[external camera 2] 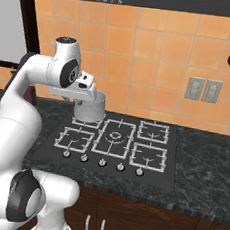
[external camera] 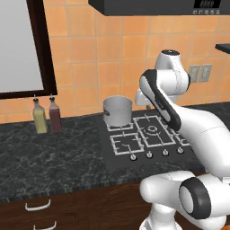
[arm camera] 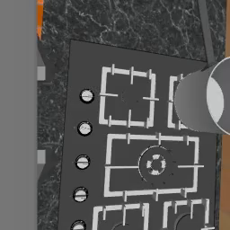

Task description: Turn off the rear left burner of the stove.

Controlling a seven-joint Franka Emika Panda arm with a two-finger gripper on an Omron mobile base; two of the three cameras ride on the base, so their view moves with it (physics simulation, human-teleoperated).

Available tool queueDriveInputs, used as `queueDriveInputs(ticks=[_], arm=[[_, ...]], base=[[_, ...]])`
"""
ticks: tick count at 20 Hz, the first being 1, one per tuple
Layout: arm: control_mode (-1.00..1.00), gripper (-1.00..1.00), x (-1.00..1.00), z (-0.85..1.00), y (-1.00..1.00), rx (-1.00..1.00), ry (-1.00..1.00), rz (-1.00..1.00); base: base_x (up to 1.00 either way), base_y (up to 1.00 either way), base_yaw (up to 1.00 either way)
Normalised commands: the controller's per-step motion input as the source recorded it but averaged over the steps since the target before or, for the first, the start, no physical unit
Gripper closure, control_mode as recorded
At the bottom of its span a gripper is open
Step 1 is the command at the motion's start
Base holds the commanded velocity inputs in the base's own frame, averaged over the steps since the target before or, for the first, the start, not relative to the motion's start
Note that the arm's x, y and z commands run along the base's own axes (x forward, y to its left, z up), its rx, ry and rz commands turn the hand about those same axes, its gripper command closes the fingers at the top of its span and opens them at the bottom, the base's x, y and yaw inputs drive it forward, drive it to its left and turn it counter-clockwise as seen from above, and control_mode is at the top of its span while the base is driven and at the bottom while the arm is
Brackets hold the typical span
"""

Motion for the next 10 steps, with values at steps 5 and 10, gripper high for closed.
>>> queueDriveInputs(ticks=[5,10], arm=[[-1.00,-1.00,-0.10,-0.59,-0.03,-0.02,-0.02,0.00],[-1.00,-1.00,0.00,-0.77,-0.16,0.00,0.03,-0.01]], base=[[0.00,0.00,0.00],[0.00,0.00,0.00]])
